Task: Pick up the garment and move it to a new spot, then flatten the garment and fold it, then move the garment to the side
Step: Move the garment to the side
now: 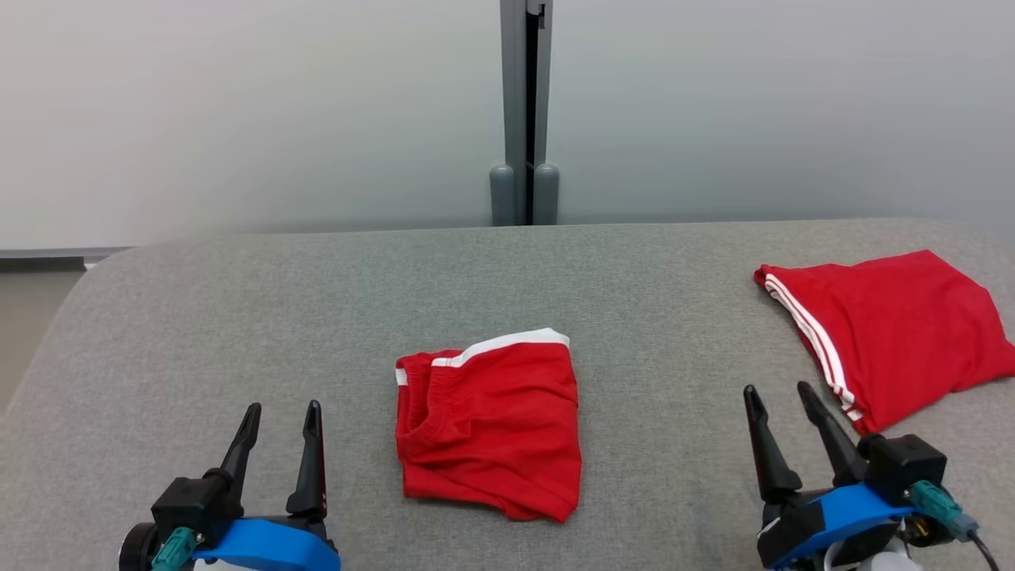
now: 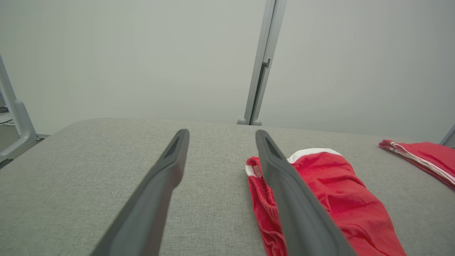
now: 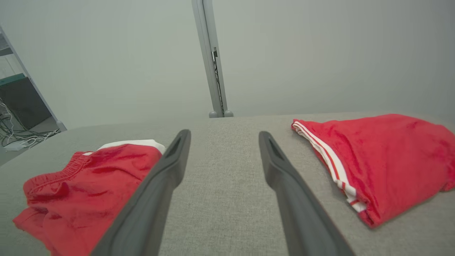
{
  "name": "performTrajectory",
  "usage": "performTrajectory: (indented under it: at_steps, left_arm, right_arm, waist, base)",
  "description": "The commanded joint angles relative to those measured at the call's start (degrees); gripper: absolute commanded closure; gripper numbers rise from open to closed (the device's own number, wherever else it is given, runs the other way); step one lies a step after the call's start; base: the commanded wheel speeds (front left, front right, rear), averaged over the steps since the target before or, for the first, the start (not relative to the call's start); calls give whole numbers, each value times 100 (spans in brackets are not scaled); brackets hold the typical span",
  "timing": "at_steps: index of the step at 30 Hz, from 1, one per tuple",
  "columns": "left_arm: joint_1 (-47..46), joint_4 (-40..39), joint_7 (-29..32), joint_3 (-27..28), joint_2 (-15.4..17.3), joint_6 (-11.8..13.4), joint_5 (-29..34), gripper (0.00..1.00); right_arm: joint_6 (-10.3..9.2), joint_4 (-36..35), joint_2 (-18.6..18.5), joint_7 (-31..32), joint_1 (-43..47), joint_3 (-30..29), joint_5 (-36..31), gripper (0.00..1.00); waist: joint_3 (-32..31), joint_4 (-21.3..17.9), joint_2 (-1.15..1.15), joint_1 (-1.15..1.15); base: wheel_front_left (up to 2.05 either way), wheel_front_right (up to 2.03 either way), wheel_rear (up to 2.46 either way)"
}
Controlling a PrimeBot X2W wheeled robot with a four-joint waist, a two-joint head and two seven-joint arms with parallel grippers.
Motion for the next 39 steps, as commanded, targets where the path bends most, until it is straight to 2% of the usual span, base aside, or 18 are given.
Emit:
performTrajectory:
  at_steps: [1, 6, 12, 14, 20, 21, 24, 28, 31, 34, 35, 36, 37, 39]
  left_arm:
    - [-79, 5, -26, -31, 17, -9, -19, 0]
    - [-75, 34, -26, -87, -10, -9, -30, 0]
    - [-207, 49, -26, -181, -5, -9, -36, 0]
    - [-216, 52, -26, -178, -3, -9, -35, 0]
    - [-327, 120, -26, -259, -8, -9, -51, 0]
    - [-327, 120, -26, -259, -8, -9, -51, 0]
    - [-354, 145, -26, -276, -5, -9, -65, 0]
    - [-394, 166, -26, -306, 7, -9, -85, 0]
    - [-416, 171, -26, -317, 17, -9, -96, 0]
    - [-439, 170, -26, -310, 31, -9, -89, 0]
    - [-441, 171, -26, -302, 37, -9, -88, 0]
    - [-440, 173, -26, -304, 34, -9, -81, 0]
    - [-440, 172, -26, -305, 35, -9, -73, 0]
    - [-452, 173, -26, -306, 37, -9, -59, 0]
  right_arm:
    - [1, 135, -41, -13, -47, 110, 97, 0]
    - [1, 777, 18, 63, -388, 714, 488, 0]
    - [1, 1702, 56, 603, -1239, 1364, 964, 0]
    - [1, 1842, 76, 680, -1407, 1397, 1079, 0]
    - [1, 3173, 166, 1720, -2374, 1414, 1461, 0]
    - [1, 3173, 166, 1720, -2374, 1414, 1461, 0]
    - [1, 3805, 217, 2308, -2616, 1404, 1493, 0]
    - [1, 4370, 276, 2759, -2854, 1271, 1788, 0]
    - [0, 4663, 296, 3049, -2898, 1315, 1943, 0]
    - [2, 4545, 315, 3217, -2822, 1509, 2304, 0]
    - [2, 4471, 317, 3259, -2774, 1589, 2437, 42]
    - [2, 4395, 317, 3260, -2740, 1680, 2550, 60]
    - [2, 4324, 316, 3198, -2730, 1763, 2631, 100]
    - [1, 4194, 301, 3051, -2747, 1886, 2793, 100]
  waist:
    - [27, 69, 0, 0]
    - [101, 246, 0, 0]
    - [250, 556, 0, 0]
    - [273, 606, 0, 0]
    - [377, 1006, 0, 0]
    - [377, 1006, 0, 0]
    - [384, 1144, 0, 0]
    - [401, 1258, 0, 0]
    - [423, 1298, 0, 0]
    - [453, 1303, 0, 0]
    - [460, 1289, 0, 0]
    - [464, 1272, 0, 0]
    - [469, 1248, 0, 0]
    - [472, 1188, 0, 0]
  base:
    - [0, 0, 0]
    - [0, 0, 0]
    - [0, 0, 0]
    - [0, 0, 0]
    - [0, 0, 0]
    - [0, 0, 0]
    - [0, 0, 0]
    - [0, 0, 0]
    - [0, 0, 0]
    - [0, 0, 0]
    - [0, 0, 0]
    - [0, 0, 0]
    - [0, 0, 0]
    - [0, 0, 0]
